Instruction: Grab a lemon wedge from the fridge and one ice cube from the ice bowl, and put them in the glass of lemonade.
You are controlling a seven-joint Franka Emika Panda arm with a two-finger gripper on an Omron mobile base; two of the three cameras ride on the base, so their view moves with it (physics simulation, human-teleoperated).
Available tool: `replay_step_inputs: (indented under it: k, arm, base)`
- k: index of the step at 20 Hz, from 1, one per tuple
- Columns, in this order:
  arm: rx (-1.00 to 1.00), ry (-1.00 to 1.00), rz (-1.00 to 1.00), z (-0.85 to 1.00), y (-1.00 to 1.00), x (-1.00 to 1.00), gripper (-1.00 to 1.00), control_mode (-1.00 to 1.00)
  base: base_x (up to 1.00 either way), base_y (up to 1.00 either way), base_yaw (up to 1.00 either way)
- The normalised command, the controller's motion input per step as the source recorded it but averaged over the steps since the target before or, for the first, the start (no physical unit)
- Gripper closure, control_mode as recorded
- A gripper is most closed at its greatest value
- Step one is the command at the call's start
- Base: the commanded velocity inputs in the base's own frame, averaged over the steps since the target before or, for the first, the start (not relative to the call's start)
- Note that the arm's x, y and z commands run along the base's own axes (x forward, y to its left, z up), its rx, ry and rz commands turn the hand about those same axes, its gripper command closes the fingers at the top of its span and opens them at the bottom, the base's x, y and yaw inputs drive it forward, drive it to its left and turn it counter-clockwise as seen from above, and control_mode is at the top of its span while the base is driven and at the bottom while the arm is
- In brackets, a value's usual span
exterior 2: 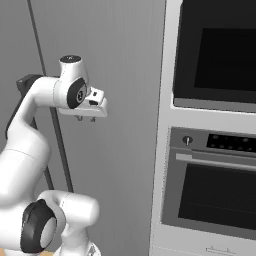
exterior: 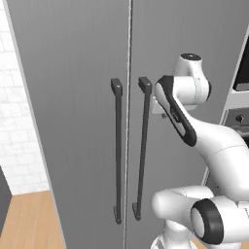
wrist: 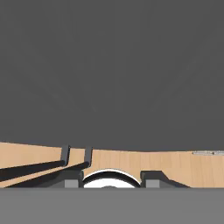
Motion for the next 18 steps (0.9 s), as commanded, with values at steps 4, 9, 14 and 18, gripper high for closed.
replay_step_inputs:
  k: [4, 9, 14, 18]
  arm:
    - [0.00, 0.01, 0.00, 0.00, 0.00, 0.00, -1.00, -1.00]
    - [0.05, 0.00, -0.01, 0.00, -0.04, -0.42, -1.00, -1.00]
    - [0.08, -0.01, 0.00, 0.00, 0.00, -0.91, -1.00, -1.00]
    - [0.03, 0.00, -0.02, -0.06, 0.00, -0.37, -1.00, -1.00]
  base:
    - [0.00, 0.00, 0.00]
    - [0.00, 0.00, 0.00]
    - [0.00, 0.00, 0.00]
    - [0.00, 0.00, 0.00]
